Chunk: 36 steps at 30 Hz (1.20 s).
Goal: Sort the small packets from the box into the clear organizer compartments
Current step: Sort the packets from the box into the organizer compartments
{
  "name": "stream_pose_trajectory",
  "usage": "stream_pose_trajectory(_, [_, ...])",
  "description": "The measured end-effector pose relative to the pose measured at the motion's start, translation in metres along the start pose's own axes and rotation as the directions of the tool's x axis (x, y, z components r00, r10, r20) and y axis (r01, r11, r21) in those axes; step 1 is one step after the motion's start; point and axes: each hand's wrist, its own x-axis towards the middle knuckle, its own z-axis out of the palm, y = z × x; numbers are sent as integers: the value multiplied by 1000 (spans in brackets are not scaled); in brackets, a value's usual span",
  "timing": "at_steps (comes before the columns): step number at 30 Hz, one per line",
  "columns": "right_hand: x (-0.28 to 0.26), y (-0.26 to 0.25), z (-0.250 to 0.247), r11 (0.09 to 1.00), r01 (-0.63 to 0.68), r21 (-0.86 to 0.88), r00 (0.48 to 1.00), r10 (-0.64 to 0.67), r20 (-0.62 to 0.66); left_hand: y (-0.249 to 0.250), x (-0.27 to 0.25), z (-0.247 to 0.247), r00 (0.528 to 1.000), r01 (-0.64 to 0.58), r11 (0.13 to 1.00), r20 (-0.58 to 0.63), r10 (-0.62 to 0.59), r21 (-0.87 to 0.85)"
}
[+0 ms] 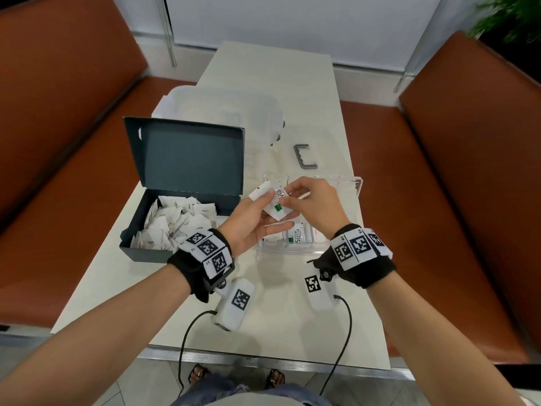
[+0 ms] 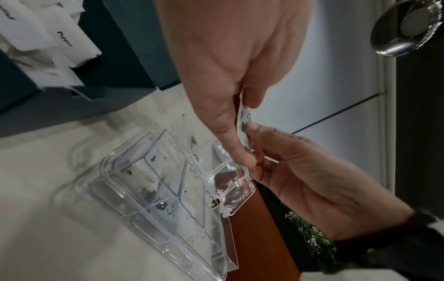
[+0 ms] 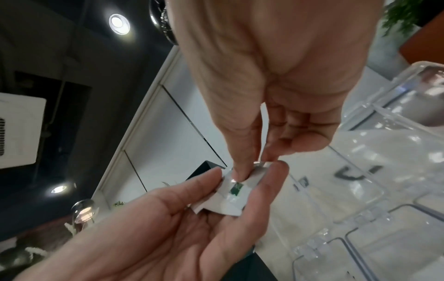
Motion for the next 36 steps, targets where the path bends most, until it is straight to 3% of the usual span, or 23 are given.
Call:
stream_pose_trajectory(5, [2,6,-7,987,-110,117,993,115,-36,-2,2,4,1000,-22,999,17,22,32])
stream_pose_trajectory(8, [5,8,-14,926,-237,295,968,252,-12,-3,5,4,999,-49,997,-10,50,62])
stream_pose_trajectory(11, [7,16,-22,903,-264,340,956,293,-36,-3,8,0,996,-62,994,-61,67,89])
stream_pose_trajectory(14, [10,31,-29,932,-324,162,937,340,-85,-3,10,-5,988,-71,991,-127,86,111])
stream_pose_trajectory(17, [7,45,-20,929,-352,-111,936,353,-10,-3,11,-11,985,-69,991,-151,86,117])
stream_pose_trajectory(23, [7,45,8,861,-182,-475,959,262,109,-4,10,-10,985,-58,989,-151,79,138])
stream_pose_trajectory(31, [7,46,21,744,-121,-657,947,286,149,-5,8,-8,984,-45,990,-163,67,135])
stream_pose_trajectory(34, [3,48,21,687,-43,-726,969,207,138,-5,7,-8,984,-40,990,-166,62,134])
stream_pose_trajectory(36, [2,49,16,583,74,-809,980,110,169,-4,7,-8,985,-36,990,-164,58,133])
